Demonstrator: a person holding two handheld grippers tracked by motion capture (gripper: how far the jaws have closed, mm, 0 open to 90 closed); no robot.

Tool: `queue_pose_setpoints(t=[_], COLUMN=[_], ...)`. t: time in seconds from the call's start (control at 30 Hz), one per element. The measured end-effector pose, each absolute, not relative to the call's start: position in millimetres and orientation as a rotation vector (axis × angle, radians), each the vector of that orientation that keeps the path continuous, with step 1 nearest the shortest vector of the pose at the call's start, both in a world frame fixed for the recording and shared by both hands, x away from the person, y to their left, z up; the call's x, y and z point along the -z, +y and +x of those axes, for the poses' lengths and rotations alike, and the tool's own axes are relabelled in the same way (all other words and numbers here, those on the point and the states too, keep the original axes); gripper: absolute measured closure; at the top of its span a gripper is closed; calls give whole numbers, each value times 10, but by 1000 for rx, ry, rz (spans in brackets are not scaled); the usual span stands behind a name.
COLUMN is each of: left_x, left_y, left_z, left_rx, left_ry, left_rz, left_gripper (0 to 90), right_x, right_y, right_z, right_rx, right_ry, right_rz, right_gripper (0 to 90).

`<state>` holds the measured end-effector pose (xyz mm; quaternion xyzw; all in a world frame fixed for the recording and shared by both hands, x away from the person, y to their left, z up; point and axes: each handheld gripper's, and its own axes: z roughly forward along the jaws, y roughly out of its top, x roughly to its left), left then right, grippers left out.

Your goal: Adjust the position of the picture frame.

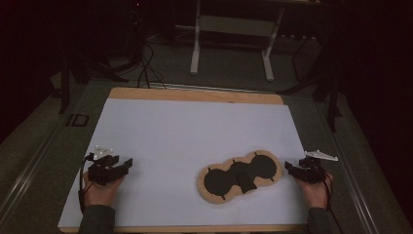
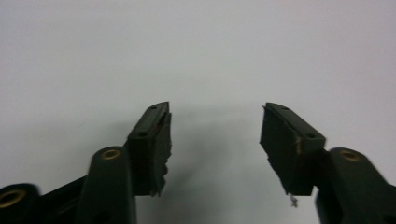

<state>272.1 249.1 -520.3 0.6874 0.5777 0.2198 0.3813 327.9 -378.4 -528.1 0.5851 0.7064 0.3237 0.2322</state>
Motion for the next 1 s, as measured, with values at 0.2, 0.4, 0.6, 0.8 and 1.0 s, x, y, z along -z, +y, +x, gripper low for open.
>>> queue_pose_setpoints(t=[0.2, 0.4, 0.6, 0.8, 1.0], left_x=[5119, 5079, 5004, 4981, 4971], left_y=[2327, 2220, 2042, 1795, 1542], left_z=[2603, 2578, 2545, 2520, 2466], left_rx=[-577, -530, -493, -425, -381], left_ry=[1338, 1287, 1193, 1109, 1016], left_rz=[1817, 1817, 1825, 1866, 1906], left_gripper=[603, 622, 601, 763, 899], right_x=[5242, 5213, 5192, 5175, 5218], right_y=[-3700, -3653, -3629, -3590, -3590], right_z=[3250, 3234, 3213, 3198, 3222], right_rx=[-900, -948, -1040, -991, -943], right_ry=[1967, 1986, 2015, 2030, 2040], right_rz=[1541, 1515, 1532, 1521, 1552], right_gripper=[421, 511, 637, 827, 883])
